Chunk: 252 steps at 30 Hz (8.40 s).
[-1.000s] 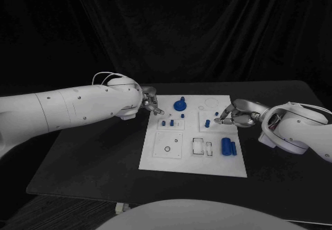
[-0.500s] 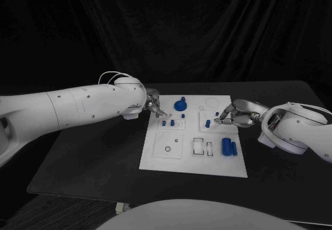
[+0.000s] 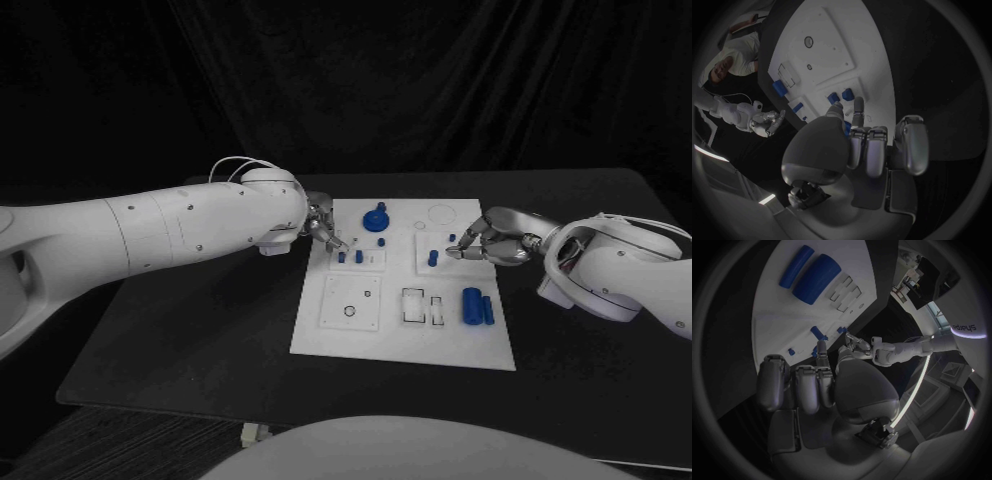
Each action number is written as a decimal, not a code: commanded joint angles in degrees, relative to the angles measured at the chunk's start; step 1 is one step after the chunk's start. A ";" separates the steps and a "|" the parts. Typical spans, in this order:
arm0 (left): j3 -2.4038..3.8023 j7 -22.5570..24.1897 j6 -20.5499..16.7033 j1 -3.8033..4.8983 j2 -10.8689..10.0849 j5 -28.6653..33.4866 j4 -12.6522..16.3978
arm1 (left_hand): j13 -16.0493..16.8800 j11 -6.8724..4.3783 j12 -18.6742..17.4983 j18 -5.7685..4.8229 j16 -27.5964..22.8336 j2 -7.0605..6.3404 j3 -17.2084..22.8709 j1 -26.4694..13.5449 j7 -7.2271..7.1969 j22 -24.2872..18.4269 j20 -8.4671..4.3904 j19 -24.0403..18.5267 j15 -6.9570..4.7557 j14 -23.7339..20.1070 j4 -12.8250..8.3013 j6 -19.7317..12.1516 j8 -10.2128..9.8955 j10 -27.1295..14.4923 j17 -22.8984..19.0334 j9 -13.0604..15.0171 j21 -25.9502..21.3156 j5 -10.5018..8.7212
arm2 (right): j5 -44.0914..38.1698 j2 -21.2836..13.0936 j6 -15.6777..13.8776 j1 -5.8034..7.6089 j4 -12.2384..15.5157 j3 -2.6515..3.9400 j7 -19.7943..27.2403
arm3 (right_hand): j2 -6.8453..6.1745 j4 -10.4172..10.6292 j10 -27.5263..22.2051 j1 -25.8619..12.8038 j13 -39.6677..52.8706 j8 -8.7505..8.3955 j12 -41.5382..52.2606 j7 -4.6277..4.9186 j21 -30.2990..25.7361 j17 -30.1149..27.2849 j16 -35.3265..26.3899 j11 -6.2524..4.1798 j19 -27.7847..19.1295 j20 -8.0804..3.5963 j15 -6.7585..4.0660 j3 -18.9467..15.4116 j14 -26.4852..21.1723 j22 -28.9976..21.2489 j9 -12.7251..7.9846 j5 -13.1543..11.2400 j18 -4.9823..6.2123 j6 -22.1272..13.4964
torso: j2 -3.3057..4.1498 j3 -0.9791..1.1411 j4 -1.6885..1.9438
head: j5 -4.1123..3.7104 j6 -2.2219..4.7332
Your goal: Assemble the parts on the task board
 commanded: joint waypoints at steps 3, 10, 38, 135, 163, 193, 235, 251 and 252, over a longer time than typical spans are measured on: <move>0.06 1.27 -0.02 -0.22 0.33 0.59 -0.03 | 13.98 0.38 -0.40 0.07 0.15 -0.15 0.40 0.65 0.02 10.93 0.30 -0.08 0.29 5.85 -0.03 0.31 -0.44 4.88 15.10 -0.16 -0.50 0.88 | -0.07 -0.04 0.29 -0.13 0.04 0.03 -0.30 | 0.10 0.03 1.89 0.38 -0.32 -0.25 -0.38 0.15 -0.11 7.68 -0.14 -0.35 -0.42 0.11 -0.44 -0.36 4.17 10.69 -0.09 0.11 1.05 0.30 | 0.00 0.00 0.01 | 0.02 0.00; 0.06 1.42 -0.43 -0.37 0.50 0.59 -0.02 | 13.84 0.42 -0.59 0.10 0.15 -0.18 0.68 0.88 0.08 10.88 0.32 -0.18 0.32 5.85 0.03 0.20 -0.72 4.75 15.10 -0.30 -0.68 1.64 | -0.07 -0.05 0.32 -0.13 0.05 0.03 -0.32 | 0.14 0.06 1.87 0.39 -0.35 -0.27 -0.39 0.15 -0.20 7.67 -0.15 -0.34 -0.46 0.12 -0.44 -0.41 4.16 10.67 -0.11 0.12 1.07 0.31 | 0.00 0.01 0.02 | 0.00 0.00; 0.06 0.26 -0.09 -1.44 1.75 -1.25 -0.96 | 13.58 0.31 -0.99 0.20 0.15 -0.98 3.65 3.56 -0.02 10.74 0.24 -0.40 0.22 5.85 -0.39 0.27 -1.68 4.47 15.10 -0.61 -1.22 6.46 | -0.07 -0.11 0.35 -0.14 0.16 0.03 -0.32 | 0.16 0.02 1.88 0.48 -0.34 -0.29 -0.39 0.14 -0.25 7.59 -0.19 -0.35 -0.47 0.12 -0.44 -0.43 4.14 10.65 -0.11 0.15 1.08 0.32 | 0.02 -0.02 0.02 | 0.02 0.00; 0.11 -1.13 -1.34 -1.24 1.05 0.52 0.65 | 13.20 -0.63 -1.60 0.10 0.15 -11.00 32.75 2.53 -0.62 10.86 -0.83 0.39 -0.81 5.85 -12.98 -0.37 5.27 4.44 15.10 11.92 -1.17 15.98 | -0.07 0.30 1.37 -0.30 -0.40 0.03 -0.56 | 0.32 -0.23 1.47 1.19 -1.05 -0.35 -0.73 0.12 -1.31 6.92 -0.53 -0.36 -0.95 0.13 -0.43 -0.21 3.94 10.33 -0.15 0.42 1.32 0.28 | -0.02 0.00 0.02 | 0.12 0.00; 0.12 -0.88 2.78 0.35 0.66 0.52 1.36 | 13.12 -0.57 -1.72 0.12 0.15 -10.87 33.08 2.40 -0.55 10.83 -0.79 0.33 -0.75 5.85 -13.22 -0.67 5.35 4.38 15.10 12.21 -1.29 15.41 | -0.07 0.30 1.70 -0.34 -0.53 0.03 -0.69 | 0.35 -0.29 1.40 1.42 -1.15 -0.37 -0.78 0.13 -1.47 6.81 -0.59 -0.36 -1.03 0.14 -0.43 -0.14 3.90 10.28 -0.16 0.42 1.35 0.28 | -0.02 0.02 0.00 | 0.12 0.00; 0.13 3.67 10.38 1.61 5.64 0.52 -5.50 | 12.65 -0.14 -2.44 0.29 0.15 -9.86 33.70 2.35 -0.11 10.60 -0.42 -0.23 -0.33 5.85 -13.71 -2.16 5.37 3.94 15.10 13.25 -2.26 11.97 | -0.07 0.42 1.46 -0.34 -0.28 0.04 -0.48 | 0.34 -0.39 1.33 1.67 -1.27 -0.38 -0.84 0.12 -1.66 6.62 -0.69 -0.36 -1.11 0.14 -0.43 -0.08 3.84 10.23 -0.16 0.44 1.39 0.28 | 0.01 0.00 0.01 | -0.07 0.00; 0.13 0.09 16.44 1.57 7.88 0.52 -8.39 | 12.40 0.00 -2.84 0.35 0.15 -9.62 33.75 2.68 0.05 10.52 -0.30 -0.42 -0.20 5.85 -14.06 -2.68 5.32 3.69 15.10 13.54 -2.59 11.06 | -0.07 0.39 1.57 -0.35 -0.22 0.04 -0.25 | 0.32 -0.34 1.09 1.87 -1.66 -0.37 -1.04 0.15 -2.36 5.72 -1.15 -0.33 -1.44 0.15 -0.41 -0.08 3.57 10.01 -0.16 0.39 1.54 0.33 | 0.00 0.02 0.04 | -0.21 0.00; 0.13 1.09 16.19 1.55 8.67 0.52 -10.19 | 12.22 0.12 -3.11 0.39 0.15 -9.48 33.75 2.77 0.18 10.46 -0.23 -0.57 -0.10 5.85 -14.13 -2.91 5.28 3.51 15.10 13.64 -2.84 10.83 | -0.07 0.35 1.71 -0.41 -0.18 0.04 -0.19 | 0.32 -0.30 1.04 1.90 -1.74 -0.38 -1.08 0.16 -2.50 5.57 -1.23 -0.32 -1.50 0.15 -0.41 -0.09 3.52 9.97 -0.16 0.38 1.57 0.34 | 0.05 0.01 0.00 | -0.27 0.00; 0.13 1.25 16.07 1.55 8.71 0.52 -10.29 | 12.18 0.16 -3.18 0.42 0.15 -9.41 33.74 2.79 0.21 10.43 -0.21 -0.63 -0.07 5.85 -14.12 -2.99 5.27 3.47 15.10 13.67 -2.96 10.74 | -0.07 0.33 1.71 -0.43 -0.17 0.04 -0.19 | 0.32 -0.30 1.04 1.90 -1.74 -0.38 -1.08 0.16 -2.50 5.57 -1.23 -0.32 -1.50 0.15 -0.41 -0.09 3.52 9.97 -0.16 0.38 1.57 0.34 | 0.05 0.01 0.01 | -0.26 0.00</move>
